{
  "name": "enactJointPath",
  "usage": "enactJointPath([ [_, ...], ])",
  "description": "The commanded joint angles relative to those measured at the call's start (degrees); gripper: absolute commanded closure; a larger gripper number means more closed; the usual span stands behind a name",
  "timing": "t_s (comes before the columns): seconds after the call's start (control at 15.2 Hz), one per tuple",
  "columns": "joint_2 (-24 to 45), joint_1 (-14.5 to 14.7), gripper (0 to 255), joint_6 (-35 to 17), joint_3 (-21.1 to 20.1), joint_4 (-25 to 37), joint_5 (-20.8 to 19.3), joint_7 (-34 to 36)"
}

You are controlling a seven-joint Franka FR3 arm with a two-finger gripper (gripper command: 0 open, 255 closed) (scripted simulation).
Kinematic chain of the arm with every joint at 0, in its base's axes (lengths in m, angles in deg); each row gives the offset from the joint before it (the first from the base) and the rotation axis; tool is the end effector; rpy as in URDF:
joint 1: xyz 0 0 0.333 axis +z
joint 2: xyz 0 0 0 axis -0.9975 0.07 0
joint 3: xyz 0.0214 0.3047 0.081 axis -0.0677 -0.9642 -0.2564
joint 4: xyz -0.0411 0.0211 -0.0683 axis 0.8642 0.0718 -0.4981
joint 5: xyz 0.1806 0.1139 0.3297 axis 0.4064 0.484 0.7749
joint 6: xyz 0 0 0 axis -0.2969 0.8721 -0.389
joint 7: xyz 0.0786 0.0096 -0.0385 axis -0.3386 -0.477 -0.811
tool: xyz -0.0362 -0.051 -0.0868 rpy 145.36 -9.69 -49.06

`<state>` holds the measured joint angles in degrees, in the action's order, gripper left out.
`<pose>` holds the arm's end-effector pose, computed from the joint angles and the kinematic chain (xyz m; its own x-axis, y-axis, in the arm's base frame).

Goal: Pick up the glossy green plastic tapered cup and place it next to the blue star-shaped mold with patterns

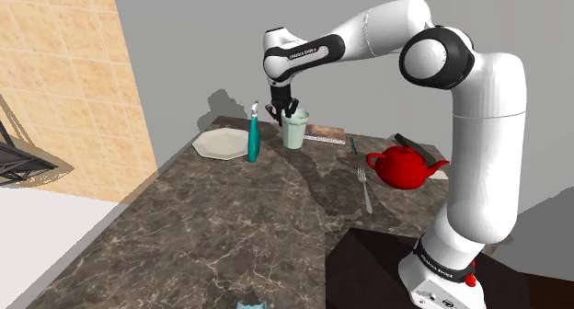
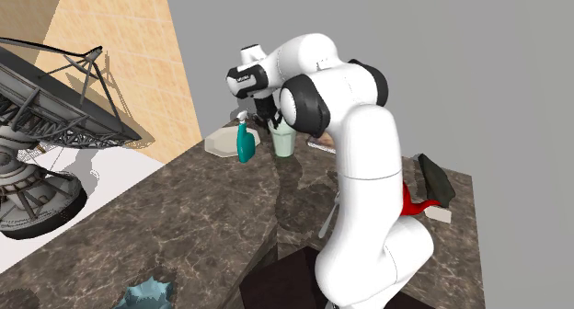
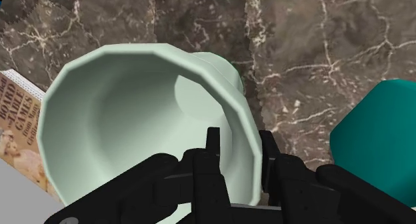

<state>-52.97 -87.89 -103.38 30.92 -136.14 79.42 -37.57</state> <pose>0.6618 -0.0348 0.4138 0.9016 -0.4325 0.0062 -0.4259 -0.8851 0.1875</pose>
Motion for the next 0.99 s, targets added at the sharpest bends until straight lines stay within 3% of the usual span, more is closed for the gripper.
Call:
enactJointPath([
  [0.0, -0.2, -0.1, 255, 1.6, 0.0, 1.4, 0.1, -0.4],
  [0.92, -1.1, 0.1, 255, 11.8, 0.0, 10.8, 0.5, -2.0],
])
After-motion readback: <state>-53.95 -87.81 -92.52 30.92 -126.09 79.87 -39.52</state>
